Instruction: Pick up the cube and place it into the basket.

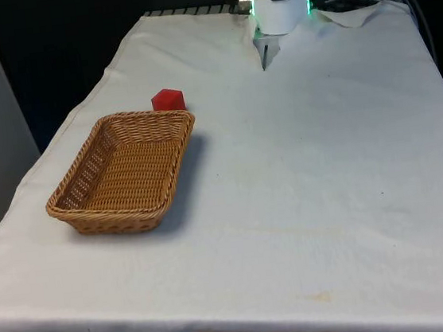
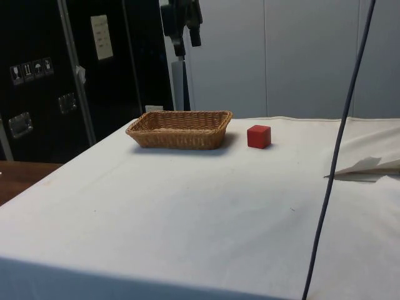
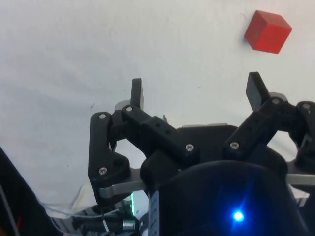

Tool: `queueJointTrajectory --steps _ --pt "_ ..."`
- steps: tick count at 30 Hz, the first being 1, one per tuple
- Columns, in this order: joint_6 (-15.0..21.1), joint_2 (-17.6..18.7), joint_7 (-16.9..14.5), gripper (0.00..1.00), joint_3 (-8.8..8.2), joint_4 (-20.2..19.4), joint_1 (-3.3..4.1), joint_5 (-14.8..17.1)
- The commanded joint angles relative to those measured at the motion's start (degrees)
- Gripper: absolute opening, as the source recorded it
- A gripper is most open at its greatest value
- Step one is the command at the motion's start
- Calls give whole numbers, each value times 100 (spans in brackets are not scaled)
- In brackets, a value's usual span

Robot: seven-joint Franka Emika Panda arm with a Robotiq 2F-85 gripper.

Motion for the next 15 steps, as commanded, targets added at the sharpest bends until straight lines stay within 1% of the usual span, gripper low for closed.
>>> queueJointTrajectory --steps 1,2,5,10,11,12,15 --pt "46 -17 6 100 -6 -40 0 0" --pt "178 -86 46 100 -11 -138 -6 -34" --pt "344 -160 46 100 -34 -298 -17 -40" --pt "521 -264 34 100 -74 -498 -34 -46" --pt "413 -201 6 100 -63 -418 -23 0" --pt "550 -286 17 100 -86 -539 -40 -40" --pt "647 -344 -34 100 -138 -665 -57 -6"
